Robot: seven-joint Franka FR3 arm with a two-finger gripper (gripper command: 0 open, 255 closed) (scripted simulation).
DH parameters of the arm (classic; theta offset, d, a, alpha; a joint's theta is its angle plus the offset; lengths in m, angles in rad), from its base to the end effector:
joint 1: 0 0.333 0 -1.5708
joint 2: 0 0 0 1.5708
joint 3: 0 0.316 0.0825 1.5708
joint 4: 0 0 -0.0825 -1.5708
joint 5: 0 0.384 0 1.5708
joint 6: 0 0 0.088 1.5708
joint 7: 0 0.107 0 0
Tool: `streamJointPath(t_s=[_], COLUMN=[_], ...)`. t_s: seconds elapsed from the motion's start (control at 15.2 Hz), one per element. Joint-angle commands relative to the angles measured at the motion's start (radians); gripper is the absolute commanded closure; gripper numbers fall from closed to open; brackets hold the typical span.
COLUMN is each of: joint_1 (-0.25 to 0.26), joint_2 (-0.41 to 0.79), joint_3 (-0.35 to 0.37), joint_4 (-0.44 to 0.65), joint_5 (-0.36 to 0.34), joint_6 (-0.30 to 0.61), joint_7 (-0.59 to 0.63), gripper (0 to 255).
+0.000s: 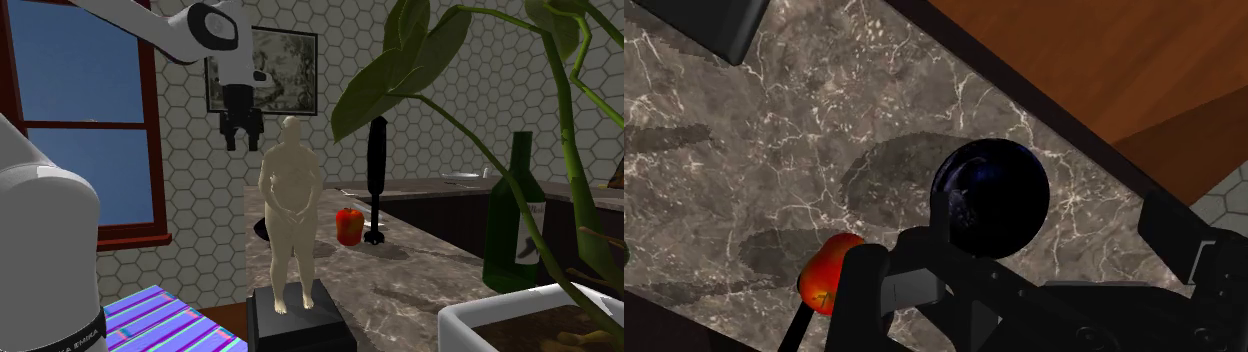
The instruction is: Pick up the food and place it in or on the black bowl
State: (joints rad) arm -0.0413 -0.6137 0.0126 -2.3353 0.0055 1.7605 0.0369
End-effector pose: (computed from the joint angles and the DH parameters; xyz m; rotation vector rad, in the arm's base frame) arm 0.3695 -0.0093 0.5592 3.1374 -0.1078 0.0610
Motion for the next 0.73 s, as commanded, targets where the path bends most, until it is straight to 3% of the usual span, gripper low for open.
streamJointPath(t_s=[0.0, 0.66], joint_1=[-0.013, -0.065], joint_2=[0.06, 0.406], joint_3=[-0.021, -0.109], joint_4=[0.021, 0.215], joint_5=[-0.015, -0.048], joint_6=[0.035, 0.166], joint_7=[-0.022, -0.118], gripper=[0, 0])
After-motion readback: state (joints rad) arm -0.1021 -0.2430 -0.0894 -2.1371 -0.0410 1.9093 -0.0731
